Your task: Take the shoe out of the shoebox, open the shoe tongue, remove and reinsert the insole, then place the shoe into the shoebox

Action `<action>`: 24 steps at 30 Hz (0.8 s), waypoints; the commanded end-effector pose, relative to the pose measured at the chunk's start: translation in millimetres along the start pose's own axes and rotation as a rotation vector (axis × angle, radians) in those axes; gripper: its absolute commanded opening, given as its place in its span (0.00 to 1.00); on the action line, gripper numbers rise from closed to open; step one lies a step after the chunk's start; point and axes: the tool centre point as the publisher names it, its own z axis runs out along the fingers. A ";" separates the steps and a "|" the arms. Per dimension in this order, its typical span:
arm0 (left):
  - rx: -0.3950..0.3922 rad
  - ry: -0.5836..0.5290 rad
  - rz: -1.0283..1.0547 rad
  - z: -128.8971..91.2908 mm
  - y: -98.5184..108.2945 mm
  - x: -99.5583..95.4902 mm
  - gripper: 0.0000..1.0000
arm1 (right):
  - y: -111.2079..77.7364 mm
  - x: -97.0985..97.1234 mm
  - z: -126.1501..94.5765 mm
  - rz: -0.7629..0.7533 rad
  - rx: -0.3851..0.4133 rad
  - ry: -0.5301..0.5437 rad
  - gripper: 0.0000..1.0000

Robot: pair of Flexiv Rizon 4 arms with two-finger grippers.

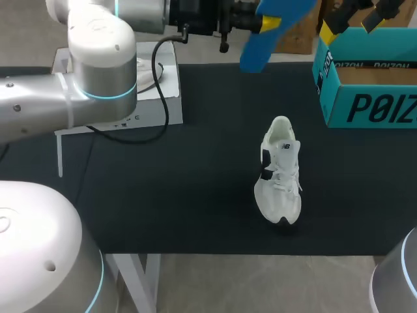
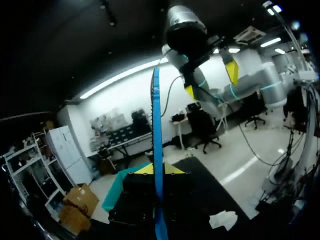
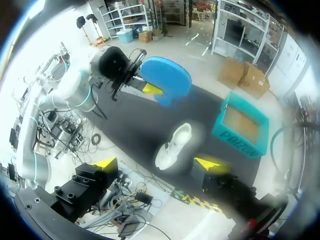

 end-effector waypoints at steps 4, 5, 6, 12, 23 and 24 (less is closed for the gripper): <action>0.012 -0.006 0.452 -5.6 -1.8 -0.4 0.00 | 2.2 -0.4 0.2 0.001 0.005 0.000 1.00; 0.027 0.027 0.443 -4.8 0.4 0.3 0.00 | 2.2 -0.4 0.2 0.001 0.005 0.000 1.00; 0.046 0.054 0.416 -3.2 2.4 0.0 0.00 | 2.2 -0.4 0.2 0.001 0.005 0.000 1.00; 0.057 0.087 0.349 -0.7 7.0 -1.0 0.00 | 2.2 -0.4 0.2 0.001 0.005 0.000 1.00; 0.057 0.087 0.349 -0.7 7.0 -1.0 0.00 | 2.2 -0.4 0.2 0.001 0.005 0.000 1.00; 0.057 0.087 0.349 -0.7 7.0 -1.0 0.00 | 2.2 -0.4 0.2 0.001 0.005 0.000 1.00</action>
